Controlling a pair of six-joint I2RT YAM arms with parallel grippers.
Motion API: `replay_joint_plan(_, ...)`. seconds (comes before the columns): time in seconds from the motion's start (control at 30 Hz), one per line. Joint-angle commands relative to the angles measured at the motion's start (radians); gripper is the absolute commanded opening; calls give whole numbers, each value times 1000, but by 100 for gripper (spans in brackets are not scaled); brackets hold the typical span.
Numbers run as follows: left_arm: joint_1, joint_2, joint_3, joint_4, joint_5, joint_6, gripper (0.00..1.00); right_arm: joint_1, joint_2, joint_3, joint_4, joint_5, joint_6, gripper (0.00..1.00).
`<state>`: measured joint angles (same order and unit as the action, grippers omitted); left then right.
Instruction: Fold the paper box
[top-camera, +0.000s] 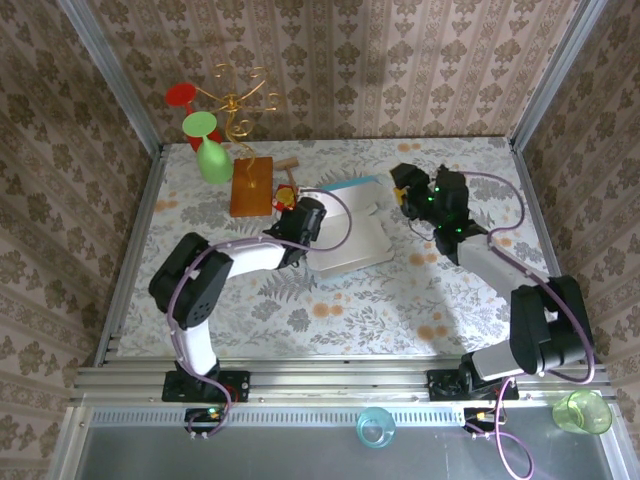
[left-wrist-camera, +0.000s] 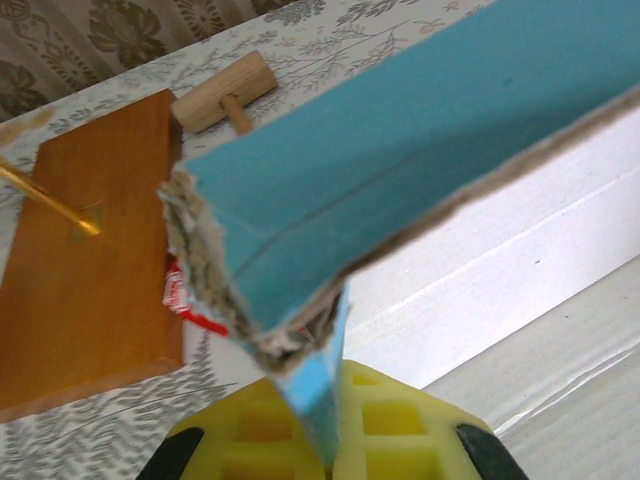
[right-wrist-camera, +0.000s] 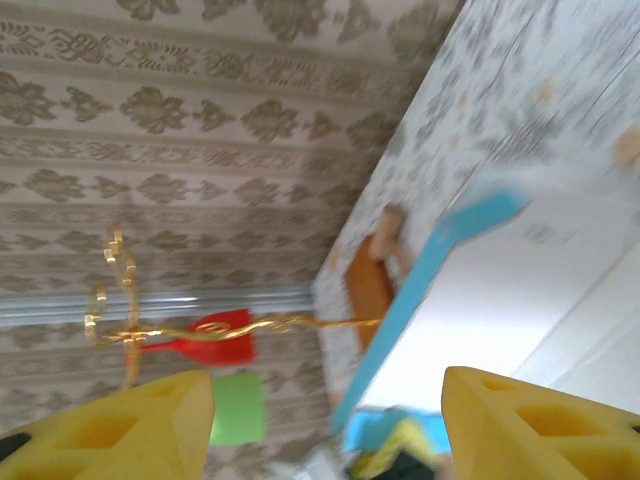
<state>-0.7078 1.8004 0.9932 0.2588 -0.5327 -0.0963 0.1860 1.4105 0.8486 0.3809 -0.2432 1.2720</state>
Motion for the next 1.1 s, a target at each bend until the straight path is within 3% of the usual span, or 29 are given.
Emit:
replay_joint_plan(0.0, 54, -98, -79, -6, 79, 117, 0, -24, -73, 22, -170, -27, -311, 60)
replay_joint_plan(0.1, 97, -175, -159, 7, 141, 164, 0, -33, -45, 53, -252, -61, -388, 58)
replay_joint_plan(0.3, 183, -256, -287, 78, 296, 163, 0, 28, 88, 123, -231, -80, -249, 50)
replay_joint_plan(0.5, 182, -231, -266, 39, 295, 137, 0, 134, 206, 216, -225, -10, -130, 55)
replay_joint_plan(0.63, 183, -228, -265, 36, 281, 132, 0, 110, 253, 178, -118, 18, -70, 58)
replay_joint_plan(0.73, 186, -227, -265, 27, 290, 134, 0, 52, 292, 216, -43, -57, -159, 58)
replay_joint_plan(0.87, 202, -216, -249, 8, 329, 122, 0, -44, 379, 316, -91, -247, -350, 58)
replay_joint_plan(0.93, 215, -211, -236, -7, 358, 116, 0, -97, 427, 357, -156, -328, -387, 50)
replay_joint_plan(1.07, 231, -218, -230, -6, 425, 130, 0, -132, 471, 408, -330, -352, -482, 40)
